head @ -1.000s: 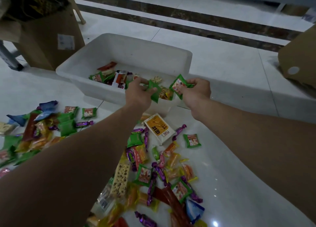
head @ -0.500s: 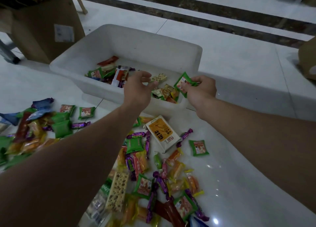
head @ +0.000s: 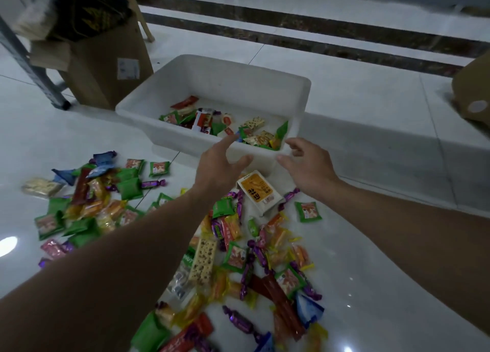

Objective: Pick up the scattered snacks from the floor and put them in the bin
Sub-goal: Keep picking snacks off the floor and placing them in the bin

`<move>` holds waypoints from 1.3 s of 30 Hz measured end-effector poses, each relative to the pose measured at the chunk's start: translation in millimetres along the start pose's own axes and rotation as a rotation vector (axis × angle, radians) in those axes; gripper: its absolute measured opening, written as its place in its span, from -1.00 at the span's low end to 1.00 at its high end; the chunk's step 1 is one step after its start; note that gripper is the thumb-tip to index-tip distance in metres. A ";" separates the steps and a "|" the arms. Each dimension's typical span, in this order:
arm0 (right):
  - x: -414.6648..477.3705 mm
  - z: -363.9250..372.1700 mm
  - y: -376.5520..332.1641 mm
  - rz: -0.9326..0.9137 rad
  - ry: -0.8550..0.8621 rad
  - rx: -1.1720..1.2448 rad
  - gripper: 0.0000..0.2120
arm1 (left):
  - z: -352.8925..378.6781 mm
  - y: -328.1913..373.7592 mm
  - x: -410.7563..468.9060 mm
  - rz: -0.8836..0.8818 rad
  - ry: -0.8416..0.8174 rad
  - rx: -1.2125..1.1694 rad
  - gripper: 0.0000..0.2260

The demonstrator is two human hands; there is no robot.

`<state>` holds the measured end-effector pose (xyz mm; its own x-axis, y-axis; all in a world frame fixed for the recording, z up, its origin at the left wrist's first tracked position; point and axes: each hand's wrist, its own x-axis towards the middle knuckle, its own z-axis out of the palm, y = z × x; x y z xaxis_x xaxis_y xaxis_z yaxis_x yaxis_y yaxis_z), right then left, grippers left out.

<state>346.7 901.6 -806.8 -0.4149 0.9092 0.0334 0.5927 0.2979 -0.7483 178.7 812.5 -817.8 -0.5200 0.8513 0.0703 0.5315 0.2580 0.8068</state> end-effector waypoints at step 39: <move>-135.6 -1.6 126.5 0.217 -0.402 -0.334 -0.41 | 129.0 -48.1 -75.2 0.206 -0.554 0.785 -0.51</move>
<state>479.1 816.5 -905.0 -0.4506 0.7973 -0.4017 0.8528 0.2513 -0.4578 278.5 795.0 -937.6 -0.0864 0.9560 -0.2804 0.9743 0.1399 0.1765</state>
